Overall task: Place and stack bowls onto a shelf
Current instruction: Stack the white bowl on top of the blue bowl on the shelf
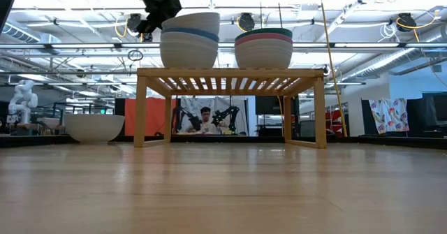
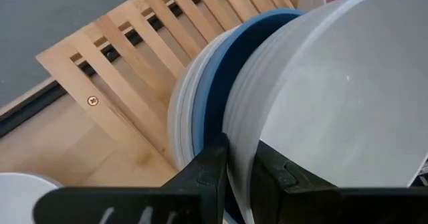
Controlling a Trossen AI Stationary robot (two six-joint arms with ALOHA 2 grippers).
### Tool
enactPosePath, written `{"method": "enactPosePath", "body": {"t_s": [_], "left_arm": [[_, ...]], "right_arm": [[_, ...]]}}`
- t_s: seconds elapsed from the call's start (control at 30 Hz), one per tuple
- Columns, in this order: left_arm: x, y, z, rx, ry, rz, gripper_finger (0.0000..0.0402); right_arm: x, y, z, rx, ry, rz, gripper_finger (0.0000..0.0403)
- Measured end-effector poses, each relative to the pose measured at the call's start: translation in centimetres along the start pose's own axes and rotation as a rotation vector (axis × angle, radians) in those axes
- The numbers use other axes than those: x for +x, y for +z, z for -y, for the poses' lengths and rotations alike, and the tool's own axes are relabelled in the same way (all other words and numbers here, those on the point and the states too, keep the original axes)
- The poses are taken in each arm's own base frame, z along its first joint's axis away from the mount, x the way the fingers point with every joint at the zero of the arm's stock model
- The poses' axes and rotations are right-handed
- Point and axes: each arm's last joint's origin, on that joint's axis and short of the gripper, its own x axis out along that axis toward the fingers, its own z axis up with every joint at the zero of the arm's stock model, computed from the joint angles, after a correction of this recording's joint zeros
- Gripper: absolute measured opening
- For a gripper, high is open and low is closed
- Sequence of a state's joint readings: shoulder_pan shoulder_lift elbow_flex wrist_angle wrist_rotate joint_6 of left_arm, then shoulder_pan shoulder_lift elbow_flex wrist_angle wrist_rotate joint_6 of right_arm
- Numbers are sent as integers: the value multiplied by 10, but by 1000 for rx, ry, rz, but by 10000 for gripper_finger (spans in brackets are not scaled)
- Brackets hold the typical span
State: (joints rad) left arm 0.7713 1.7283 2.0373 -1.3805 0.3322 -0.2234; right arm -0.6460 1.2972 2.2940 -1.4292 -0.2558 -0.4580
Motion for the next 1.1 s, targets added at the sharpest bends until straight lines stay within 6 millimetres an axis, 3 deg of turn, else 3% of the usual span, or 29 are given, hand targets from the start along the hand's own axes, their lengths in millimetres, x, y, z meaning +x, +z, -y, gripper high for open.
{"method": "enactPosePath", "body": {"t_s": [0.53,0.8,1.1], "left_arm": [[0,-1,0,-28,-2,-8,48],[0,0,0,23,-7,-5,9],[0,-1,1,1,-8,-8,74]], "right_arm": [[0,0,0,1,4,-1,134],[0,0,0,2,5,-2,134],[0,0,0,1,5,-2,134]]}}
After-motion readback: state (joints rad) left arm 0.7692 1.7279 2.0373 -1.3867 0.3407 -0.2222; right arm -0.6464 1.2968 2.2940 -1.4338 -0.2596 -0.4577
